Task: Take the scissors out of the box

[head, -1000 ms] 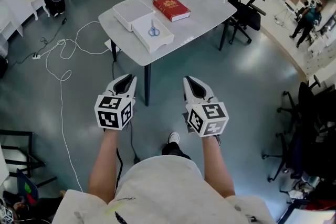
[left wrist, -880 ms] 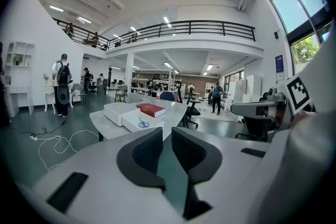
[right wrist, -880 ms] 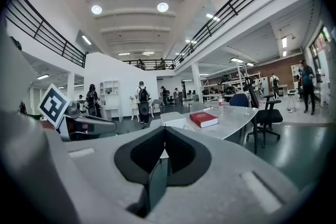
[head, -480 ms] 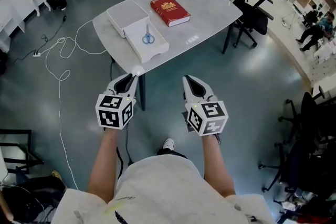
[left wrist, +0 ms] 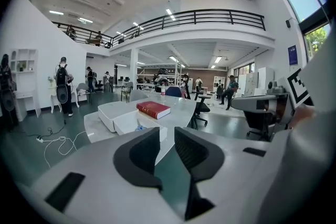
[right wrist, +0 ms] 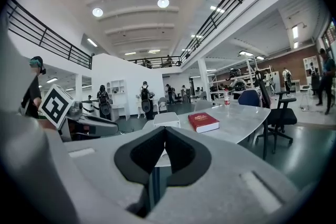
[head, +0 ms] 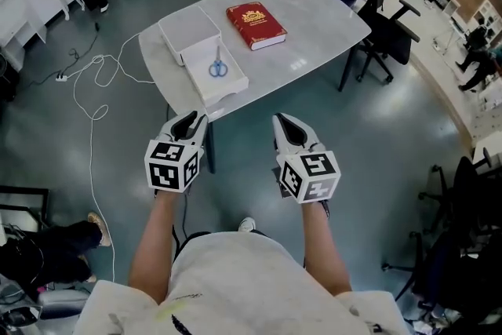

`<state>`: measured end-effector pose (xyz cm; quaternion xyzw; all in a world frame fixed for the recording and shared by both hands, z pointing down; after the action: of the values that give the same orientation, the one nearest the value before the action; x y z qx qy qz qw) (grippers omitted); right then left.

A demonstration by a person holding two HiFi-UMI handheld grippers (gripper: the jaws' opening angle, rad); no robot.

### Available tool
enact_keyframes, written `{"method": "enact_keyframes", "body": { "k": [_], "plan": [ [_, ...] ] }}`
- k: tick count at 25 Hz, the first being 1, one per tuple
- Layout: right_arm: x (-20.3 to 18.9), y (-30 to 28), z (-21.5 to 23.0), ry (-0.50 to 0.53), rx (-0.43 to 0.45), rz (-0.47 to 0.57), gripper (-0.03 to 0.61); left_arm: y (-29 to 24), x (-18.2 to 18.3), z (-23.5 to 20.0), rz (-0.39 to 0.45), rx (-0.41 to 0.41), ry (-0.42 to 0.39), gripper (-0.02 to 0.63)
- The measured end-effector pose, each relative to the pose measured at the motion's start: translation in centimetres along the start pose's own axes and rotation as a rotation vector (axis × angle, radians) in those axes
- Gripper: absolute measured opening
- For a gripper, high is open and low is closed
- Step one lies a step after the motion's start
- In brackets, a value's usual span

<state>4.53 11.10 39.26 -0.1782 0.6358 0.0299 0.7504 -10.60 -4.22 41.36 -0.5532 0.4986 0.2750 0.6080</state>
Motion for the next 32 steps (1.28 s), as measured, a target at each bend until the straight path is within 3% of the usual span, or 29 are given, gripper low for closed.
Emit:
{"method": "enact_keyframes", "body": {
  "k": [13, 32],
  "plan": [
    [0.5, -3.6, 1.9, 0.005, 0.021, -0.017, 0.006, -3.0, 0.6, -2.1, -0.028, 0.028, 0.020, 0.068],
    [2.9, -20.5, 3.9, 0.030, 0.017, -0.090, 0.006, -14.7, 3.4, -14.3, -0.079, -0.016, 0.070, 0.067]
  ]
}}
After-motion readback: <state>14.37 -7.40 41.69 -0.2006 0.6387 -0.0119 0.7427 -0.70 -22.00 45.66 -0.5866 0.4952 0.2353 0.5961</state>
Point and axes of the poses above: the fingertips, and each gripper's own axes: y backward along the fingers, z to its right, x out of its top, the point moved 5 cm from there along y, backward along the fingers, and after that the axes turned 6 degrees about -x, right-handed, at the moved point
